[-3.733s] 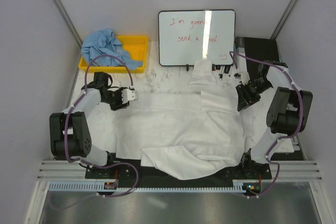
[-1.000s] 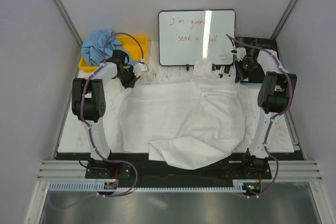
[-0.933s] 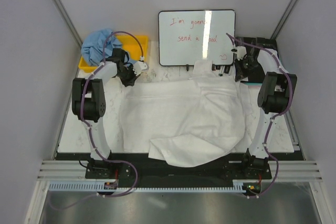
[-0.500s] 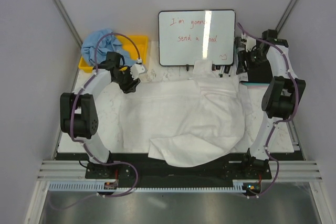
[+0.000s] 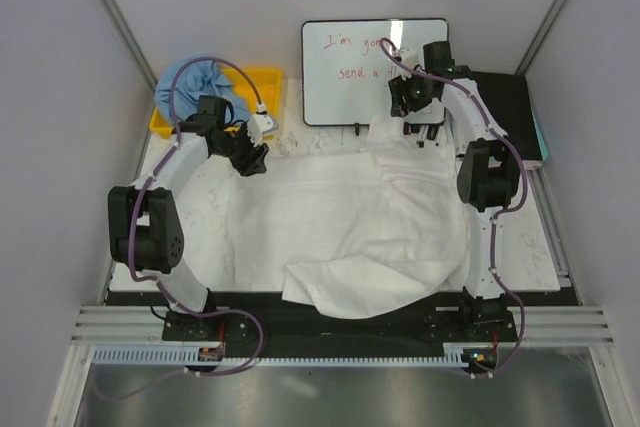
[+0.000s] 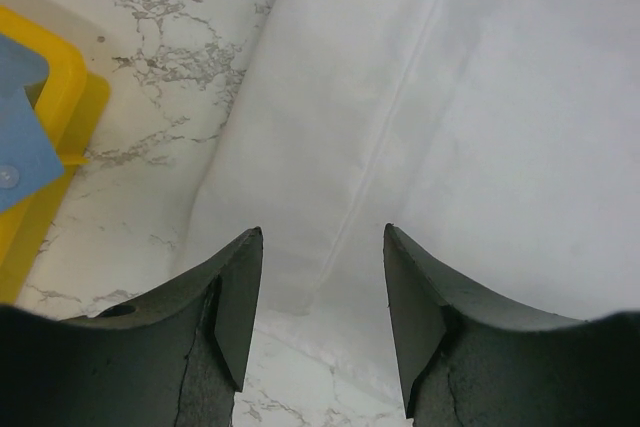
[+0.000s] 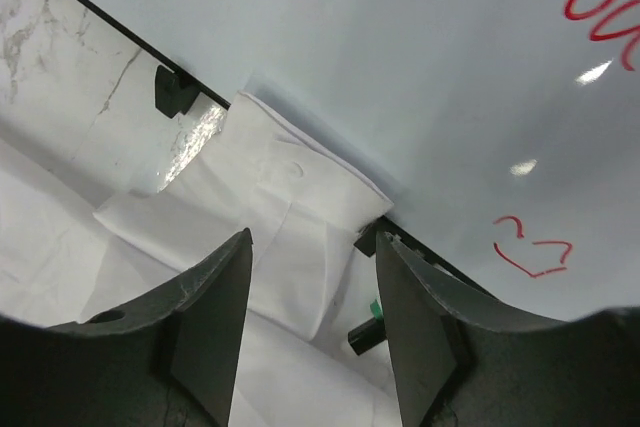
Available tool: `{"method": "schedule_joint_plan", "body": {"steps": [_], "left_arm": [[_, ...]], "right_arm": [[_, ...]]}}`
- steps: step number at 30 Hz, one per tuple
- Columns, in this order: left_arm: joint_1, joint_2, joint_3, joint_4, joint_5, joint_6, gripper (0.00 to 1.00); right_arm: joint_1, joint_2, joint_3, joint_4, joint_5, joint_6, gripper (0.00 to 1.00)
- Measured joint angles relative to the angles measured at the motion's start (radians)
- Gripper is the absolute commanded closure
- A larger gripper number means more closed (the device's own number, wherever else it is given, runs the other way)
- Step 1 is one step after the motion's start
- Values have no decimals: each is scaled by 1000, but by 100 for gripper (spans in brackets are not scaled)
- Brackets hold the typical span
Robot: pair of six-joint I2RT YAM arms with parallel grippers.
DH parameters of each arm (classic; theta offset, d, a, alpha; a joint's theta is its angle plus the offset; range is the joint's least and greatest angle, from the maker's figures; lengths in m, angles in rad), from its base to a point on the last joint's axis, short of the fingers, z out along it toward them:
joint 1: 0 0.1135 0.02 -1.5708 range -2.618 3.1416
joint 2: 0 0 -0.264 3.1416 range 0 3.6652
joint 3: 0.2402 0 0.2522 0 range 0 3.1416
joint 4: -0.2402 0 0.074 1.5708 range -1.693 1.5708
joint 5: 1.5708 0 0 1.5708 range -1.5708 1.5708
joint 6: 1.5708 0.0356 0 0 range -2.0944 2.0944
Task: Fold and stack the long sleeve shirts
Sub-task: Fold the shirt
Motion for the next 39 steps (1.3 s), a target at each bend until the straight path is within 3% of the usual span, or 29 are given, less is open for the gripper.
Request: {"method": "schedule_joint_plan", "body": {"steps": [10,22,28,31,32,39], "left_arm": [[0,-10,-26,0,0,-2,39],[0,-23,-43,0,-1,-1,39],[0,-26,-48,0,-1,-1,39],[0,-26,-48,0,-2,-1,39],[0,-26,-48,0,-2,-1,39],[0,-27,-48,0,0,-2,37]], "right_arm": [[33,61,-2,55,114,-35,36],[32,117,-3,81,135,-53,41],[35,123,-3,85,137,-63,62],[37,123,-8,90,138,-72,85],[38,123,-9,91,138,-76,99],[39,108,-43,92,137,-77,100]]}}
